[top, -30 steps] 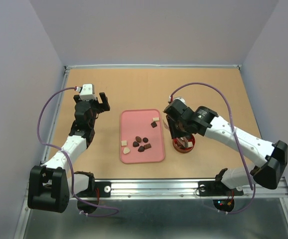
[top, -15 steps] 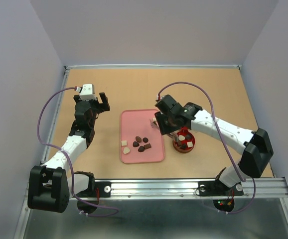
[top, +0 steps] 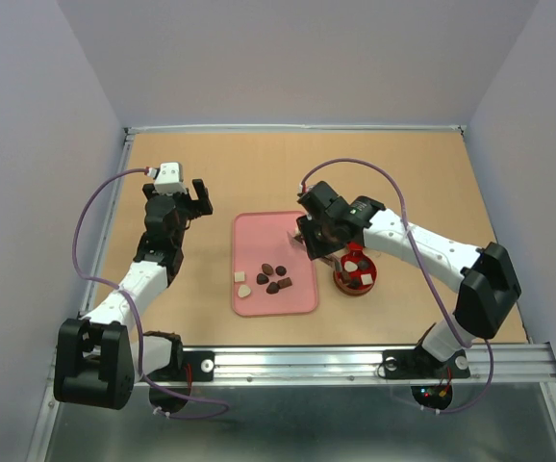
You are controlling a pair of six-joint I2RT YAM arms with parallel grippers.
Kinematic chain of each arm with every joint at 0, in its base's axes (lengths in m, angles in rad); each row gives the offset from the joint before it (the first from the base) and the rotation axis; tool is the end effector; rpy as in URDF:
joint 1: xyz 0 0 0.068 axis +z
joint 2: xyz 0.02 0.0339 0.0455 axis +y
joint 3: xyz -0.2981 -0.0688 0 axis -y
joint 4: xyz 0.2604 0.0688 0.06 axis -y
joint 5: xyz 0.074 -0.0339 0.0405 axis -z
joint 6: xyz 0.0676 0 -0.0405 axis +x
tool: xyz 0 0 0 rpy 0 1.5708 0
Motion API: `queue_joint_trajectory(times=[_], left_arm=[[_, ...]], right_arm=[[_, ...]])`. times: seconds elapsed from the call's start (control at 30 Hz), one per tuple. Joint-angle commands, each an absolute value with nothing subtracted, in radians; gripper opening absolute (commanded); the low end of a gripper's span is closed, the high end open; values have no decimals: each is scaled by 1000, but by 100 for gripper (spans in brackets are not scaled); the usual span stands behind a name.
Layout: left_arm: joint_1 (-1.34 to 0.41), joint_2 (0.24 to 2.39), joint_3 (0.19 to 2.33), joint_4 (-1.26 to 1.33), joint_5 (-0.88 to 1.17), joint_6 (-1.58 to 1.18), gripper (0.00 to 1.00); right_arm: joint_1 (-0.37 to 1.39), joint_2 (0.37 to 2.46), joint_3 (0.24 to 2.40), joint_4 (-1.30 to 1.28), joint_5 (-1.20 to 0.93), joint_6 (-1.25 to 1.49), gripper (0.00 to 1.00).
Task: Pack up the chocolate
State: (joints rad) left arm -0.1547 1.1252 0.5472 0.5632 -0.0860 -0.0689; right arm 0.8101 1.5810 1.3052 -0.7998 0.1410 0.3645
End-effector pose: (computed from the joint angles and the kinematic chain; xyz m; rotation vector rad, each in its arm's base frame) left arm 0.2812 -0.0380 0.2884 0.0008 1.5865 -0.1065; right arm 0.2529 0.2520 0.2744 -0.5384 2.5900 0.2150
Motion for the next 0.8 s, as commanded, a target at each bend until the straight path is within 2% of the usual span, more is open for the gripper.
queue_joint_trajectory(times=[0.0,0.3,0.47,0.77], left_arm=[[-147,1120,577,591,-84,-72,96],[-149,1115,577,591,-83,-71,96],[-149,1112,575,592,-81,-71,96],[-147,1106,574,591,-86,-69,96]], right_arm=[[802,1588,1315,-759,114,351,46],[802,1586,1295,-762,115,348,42],[802,1569,1298,-765,138,342,30],[802,1422,1359,-862,216,374,29]])
